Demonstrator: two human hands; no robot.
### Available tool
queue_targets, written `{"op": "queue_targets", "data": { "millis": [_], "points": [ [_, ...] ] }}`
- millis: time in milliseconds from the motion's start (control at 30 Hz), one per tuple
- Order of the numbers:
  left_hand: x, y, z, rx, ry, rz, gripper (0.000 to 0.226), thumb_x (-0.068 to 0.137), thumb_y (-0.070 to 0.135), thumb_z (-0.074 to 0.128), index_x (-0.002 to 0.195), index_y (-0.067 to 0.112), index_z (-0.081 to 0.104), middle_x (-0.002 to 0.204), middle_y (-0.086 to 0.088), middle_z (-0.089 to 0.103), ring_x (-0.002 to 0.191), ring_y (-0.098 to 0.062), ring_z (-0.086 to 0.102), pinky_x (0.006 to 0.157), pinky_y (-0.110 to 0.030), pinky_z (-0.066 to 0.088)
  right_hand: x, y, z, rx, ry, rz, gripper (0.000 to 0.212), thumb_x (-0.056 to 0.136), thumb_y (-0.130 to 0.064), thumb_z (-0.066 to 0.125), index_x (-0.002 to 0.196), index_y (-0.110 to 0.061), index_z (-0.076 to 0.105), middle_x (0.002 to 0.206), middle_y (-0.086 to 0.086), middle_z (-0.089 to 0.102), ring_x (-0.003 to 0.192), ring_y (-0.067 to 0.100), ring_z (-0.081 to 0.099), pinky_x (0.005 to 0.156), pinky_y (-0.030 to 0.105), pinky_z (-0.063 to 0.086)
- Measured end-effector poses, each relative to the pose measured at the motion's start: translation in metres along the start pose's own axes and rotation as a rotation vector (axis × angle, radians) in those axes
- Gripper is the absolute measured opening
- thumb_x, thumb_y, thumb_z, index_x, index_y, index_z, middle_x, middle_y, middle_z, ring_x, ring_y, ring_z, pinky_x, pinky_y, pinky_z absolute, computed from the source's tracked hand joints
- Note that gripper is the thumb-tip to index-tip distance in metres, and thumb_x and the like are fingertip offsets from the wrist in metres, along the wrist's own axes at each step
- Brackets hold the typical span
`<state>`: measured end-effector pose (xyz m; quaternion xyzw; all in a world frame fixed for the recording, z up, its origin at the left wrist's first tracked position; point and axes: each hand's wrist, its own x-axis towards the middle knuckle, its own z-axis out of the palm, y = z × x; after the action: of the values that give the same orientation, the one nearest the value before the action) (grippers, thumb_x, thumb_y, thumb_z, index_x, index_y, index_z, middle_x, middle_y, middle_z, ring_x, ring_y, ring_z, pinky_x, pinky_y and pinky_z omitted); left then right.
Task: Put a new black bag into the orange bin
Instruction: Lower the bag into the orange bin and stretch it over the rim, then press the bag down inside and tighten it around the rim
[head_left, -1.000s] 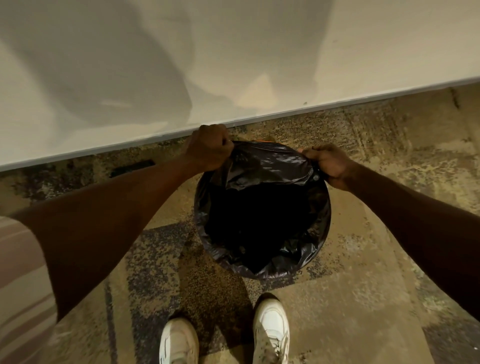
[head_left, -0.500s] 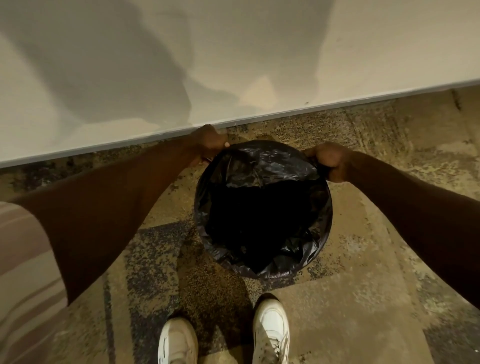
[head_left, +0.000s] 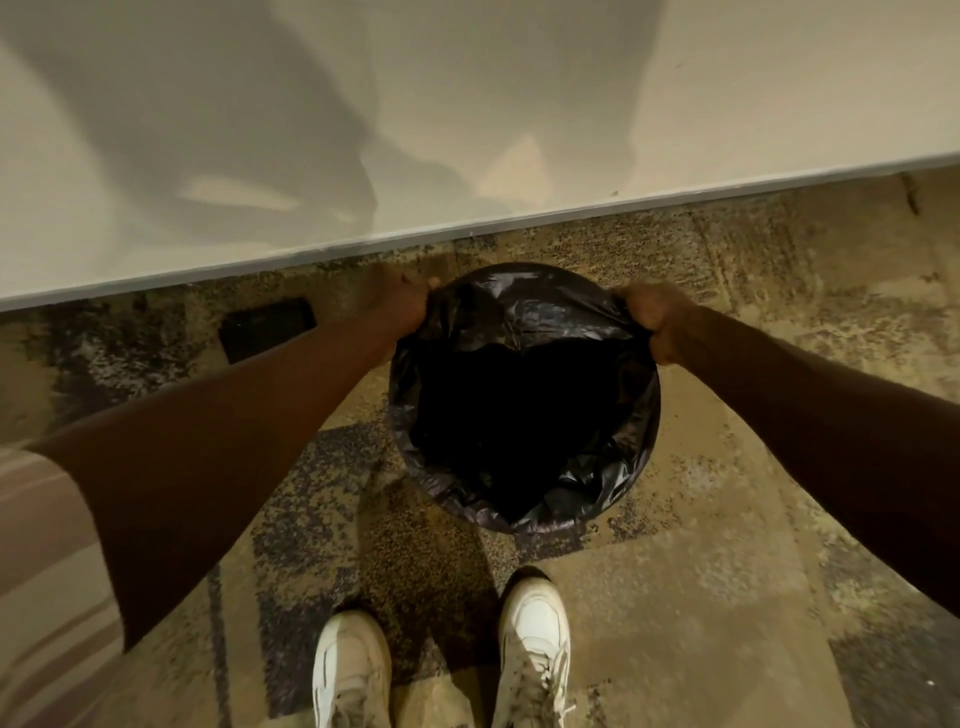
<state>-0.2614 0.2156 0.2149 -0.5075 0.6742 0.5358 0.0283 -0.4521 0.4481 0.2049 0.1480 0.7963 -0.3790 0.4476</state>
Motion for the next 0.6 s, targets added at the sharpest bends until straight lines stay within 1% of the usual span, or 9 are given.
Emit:
{"op": "queue_targets", "data": {
  "millis": [67, 133, 200, 267, 300, 367, 467, 533, 600],
  "points": [
    [-0.012, -0.007, -0.005, -0.032, 0.022, -0.025, 0.034, 0.104, 0.034, 0.063, 0.078, 0.015, 0.053, 0.079, -0.007, 0.055, 0.066, -0.013, 0.052, 0.054, -0.023, 0.046, -0.006, 0.004, -0.001, 0.051, -0.001, -0.007, 0.023, 0.097, -0.022, 0.07, 0.102, -0.002, 0.079, 0.11, 0.018, 0.076, 0.092, 0.037, 0.076, 0.079, 0.049, 0.064],
    [-0.021, -0.015, -0.011, -0.017, 0.063, 0.007, 0.046, 0.101, 0.045, 0.066, 0.067, 0.019, 0.049, 0.064, 0.0, 0.045, 0.055, -0.012, 0.044, 0.052, -0.027, 0.034, -0.012, 0.008, -0.003, 0.14, 0.0, -0.024, 0.025, 0.096, -0.023, 0.073, 0.108, -0.002, 0.079, 0.109, 0.017, 0.077, 0.091, 0.037, 0.076, 0.075, 0.047, 0.064],
    [-0.029, -0.022, -0.019, 0.017, 0.067, 0.064, 0.044, 0.096, 0.044, 0.072, 0.066, 0.017, 0.054, 0.061, 0.001, 0.048, 0.055, -0.01, 0.047, 0.054, -0.025, 0.035, -0.018, 0.011, -0.006, 0.213, 0.005, -0.052, 0.022, 0.094, -0.024, 0.075, 0.101, -0.003, 0.078, 0.106, 0.015, 0.077, 0.089, 0.036, 0.076, 0.076, 0.046, 0.064],
    [-0.038, -0.027, -0.023, 0.061, 0.058, 0.073, 0.031, 0.094, 0.037, 0.077, 0.081, 0.01, 0.07, 0.074, -0.001, 0.064, 0.066, -0.006, 0.057, 0.057, -0.022, 0.041, -0.023, 0.015, -0.008, 0.239, 0.014, -0.066, 0.023, 0.092, -0.024, 0.078, 0.102, -0.004, 0.077, 0.111, 0.015, 0.076, 0.098, 0.037, 0.076, 0.087, 0.051, 0.064],
    [-0.041, -0.029, -0.024, 0.056, 0.059, 0.063, 0.028, 0.094, 0.034, 0.078, 0.086, 0.008, 0.072, 0.08, -0.002, 0.068, 0.07, -0.006, 0.059, 0.059, -0.021, 0.043, -0.025, 0.017, -0.009, 0.229, 0.031, -0.07, 0.026, 0.091, -0.025, 0.078, 0.107, -0.004, 0.077, 0.116, 0.015, 0.076, 0.104, 0.038, 0.074, 0.093, 0.053, 0.062],
    [-0.047, -0.031, -0.027, 0.002, 0.063, 0.028, 0.024, 0.094, 0.03, 0.078, 0.079, 0.013, 0.069, 0.083, -0.001, 0.069, 0.078, -0.012, 0.064, 0.063, -0.023, 0.049, -0.03, 0.02, -0.011, 0.2, 0.059, -0.092, 0.031, 0.09, -0.027, 0.078, 0.112, -0.005, 0.078, 0.119, 0.013, 0.075, 0.111, 0.036, 0.072, 0.098, 0.053, 0.06],
    [-0.053, -0.032, -0.03, -0.12, 0.027, -0.076, 0.021, 0.096, 0.025, 0.077, 0.08, 0.014, 0.07, 0.103, -0.014, 0.077, 0.097, -0.029, 0.074, 0.081, -0.041, 0.063, -0.036, 0.023, -0.015, 0.187, 0.069, -0.109, 0.025, 0.092, -0.028, 0.078, 0.107, -0.008, 0.078, 0.114, 0.009, 0.076, 0.109, 0.032, 0.071, 0.096, 0.051, 0.059],
    [-0.056, -0.034, -0.033, -0.198, -0.005, -0.149, 0.016, 0.097, 0.024, 0.075, 0.088, 0.011, 0.072, 0.115, -0.019, 0.077, 0.104, -0.033, 0.075, 0.073, -0.04, 0.063, -0.04, 0.025, -0.018, 0.179, 0.057, -0.095, 0.015, 0.092, -0.027, 0.078, 0.096, -0.012, 0.077, 0.105, 0.006, 0.075, 0.104, 0.03, 0.071, 0.085, 0.045, 0.059],
    [-0.058, -0.035, -0.035, -0.226, -0.004, -0.18, 0.015, 0.098, 0.024, 0.074, 0.092, 0.01, 0.072, 0.116, -0.018, 0.077, 0.106, -0.033, 0.075, 0.071, -0.034, 0.06, -0.041, 0.027, -0.022, 0.171, 0.053, -0.081, 0.011, 0.092, -0.025, 0.078, 0.085, -0.017, 0.075, 0.097, 0.003, 0.073, 0.1, 0.028, 0.069, 0.08, 0.042, 0.055]
  ]
}}
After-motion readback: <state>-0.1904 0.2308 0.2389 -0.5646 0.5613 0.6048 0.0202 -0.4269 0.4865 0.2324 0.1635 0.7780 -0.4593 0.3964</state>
